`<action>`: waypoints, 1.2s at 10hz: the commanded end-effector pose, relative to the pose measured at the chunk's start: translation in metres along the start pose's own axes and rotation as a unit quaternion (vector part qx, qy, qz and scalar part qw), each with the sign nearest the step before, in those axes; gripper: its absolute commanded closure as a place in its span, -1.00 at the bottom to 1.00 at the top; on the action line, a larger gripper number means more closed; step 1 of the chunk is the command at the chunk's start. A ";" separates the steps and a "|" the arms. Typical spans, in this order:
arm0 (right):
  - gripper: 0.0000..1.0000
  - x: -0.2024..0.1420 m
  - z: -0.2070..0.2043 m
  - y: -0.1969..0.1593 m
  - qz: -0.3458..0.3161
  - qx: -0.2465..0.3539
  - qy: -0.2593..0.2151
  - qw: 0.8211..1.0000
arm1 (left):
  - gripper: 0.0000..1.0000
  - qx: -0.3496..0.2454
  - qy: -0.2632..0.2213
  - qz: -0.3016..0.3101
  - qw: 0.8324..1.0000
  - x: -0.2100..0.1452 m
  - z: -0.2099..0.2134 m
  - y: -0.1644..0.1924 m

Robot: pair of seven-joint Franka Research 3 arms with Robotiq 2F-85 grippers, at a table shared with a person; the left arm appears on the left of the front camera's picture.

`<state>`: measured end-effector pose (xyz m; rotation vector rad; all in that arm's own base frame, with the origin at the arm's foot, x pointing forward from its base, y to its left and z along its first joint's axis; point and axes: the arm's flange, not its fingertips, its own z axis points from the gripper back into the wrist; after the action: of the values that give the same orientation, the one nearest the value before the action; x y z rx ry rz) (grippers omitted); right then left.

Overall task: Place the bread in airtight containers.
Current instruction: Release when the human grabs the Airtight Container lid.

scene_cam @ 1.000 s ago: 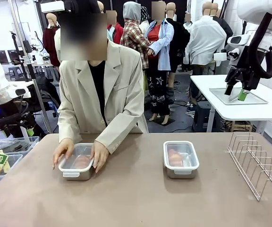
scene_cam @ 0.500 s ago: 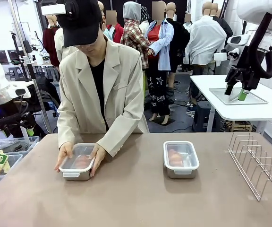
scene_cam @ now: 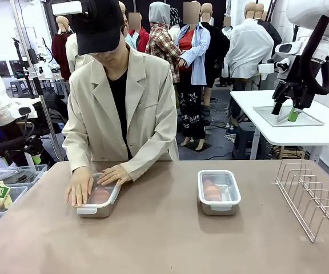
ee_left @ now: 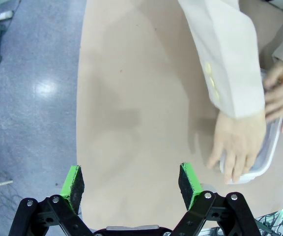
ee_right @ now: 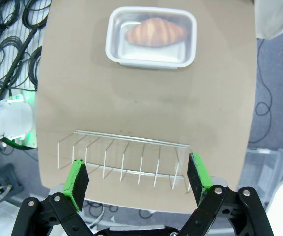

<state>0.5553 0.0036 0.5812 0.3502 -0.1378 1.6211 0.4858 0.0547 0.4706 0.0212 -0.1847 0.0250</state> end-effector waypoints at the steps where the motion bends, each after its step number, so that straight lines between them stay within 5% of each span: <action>1: -1.00 0.000 0.000 0.000 0.001 0.005 0.010 1.000 | -1.00 0.003 -0.001 0.004 1.000 0.000 0.002 0.000; 12: -1.00 0.000 0.000 0.000 0.001 0.005 0.010 1.000 | -1.00 0.003 -0.001 0.004 1.000 0.000 0.002 0.000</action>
<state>0.5553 0.0036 0.5812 0.3502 -0.1378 1.6211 0.4858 0.0547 0.4706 0.0212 -0.1847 0.0250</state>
